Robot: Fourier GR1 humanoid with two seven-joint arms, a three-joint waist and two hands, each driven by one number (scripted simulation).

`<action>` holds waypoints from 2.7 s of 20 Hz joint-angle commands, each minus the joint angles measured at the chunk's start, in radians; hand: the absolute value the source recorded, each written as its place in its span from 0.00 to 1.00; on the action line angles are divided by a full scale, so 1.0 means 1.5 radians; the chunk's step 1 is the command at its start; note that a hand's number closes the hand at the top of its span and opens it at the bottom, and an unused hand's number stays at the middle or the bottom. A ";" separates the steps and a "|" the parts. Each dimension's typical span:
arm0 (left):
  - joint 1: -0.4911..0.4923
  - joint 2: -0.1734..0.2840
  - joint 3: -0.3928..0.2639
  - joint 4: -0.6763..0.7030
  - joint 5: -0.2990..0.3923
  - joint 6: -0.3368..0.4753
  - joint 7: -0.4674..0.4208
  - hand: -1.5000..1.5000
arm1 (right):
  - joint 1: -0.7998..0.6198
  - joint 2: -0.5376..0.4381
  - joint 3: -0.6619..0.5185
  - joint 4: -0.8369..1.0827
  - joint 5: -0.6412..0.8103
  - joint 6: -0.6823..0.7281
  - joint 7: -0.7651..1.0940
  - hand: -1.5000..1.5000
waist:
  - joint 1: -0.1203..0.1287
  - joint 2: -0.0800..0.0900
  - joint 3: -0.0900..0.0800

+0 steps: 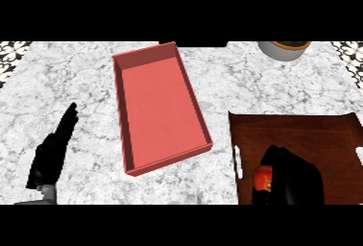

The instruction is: Pick the tomato from the tray and place it in the cardboard box

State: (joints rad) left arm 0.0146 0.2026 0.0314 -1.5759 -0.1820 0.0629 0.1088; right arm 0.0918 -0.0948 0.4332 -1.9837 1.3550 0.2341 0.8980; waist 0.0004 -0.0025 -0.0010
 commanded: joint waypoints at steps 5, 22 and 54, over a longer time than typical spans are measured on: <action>-0.003 0.009 0.013 -0.001 0.009 -0.014 0.004 0.50 | -0.118 0.062 0.074 -0.088 -0.007 -0.064 -0.003 1.00 | 0.006 0.001 0.001; 0.023 0.001 0.012 -0.015 0.005 -0.031 -0.009 0.50 | -0.595 0.063 0.039 0.149 -0.239 -0.129 0.184 1.00 | 0.012 0.001 0.000; -0.054 -0.020 -0.006 0.024 -0.014 -0.037 -0.006 0.50 | -0.874 0.063 0.004 0.890 -0.620 -0.706 -0.089 0.00 | 0.055 0.013 0.001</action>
State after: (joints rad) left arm -0.0513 0.1689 0.0225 -1.5267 -0.2144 0.0229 0.0794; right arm -1.2001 -0.0018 0.4501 -0.6477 0.4493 -0.6481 0.7663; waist 0.0778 0.0179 -0.0007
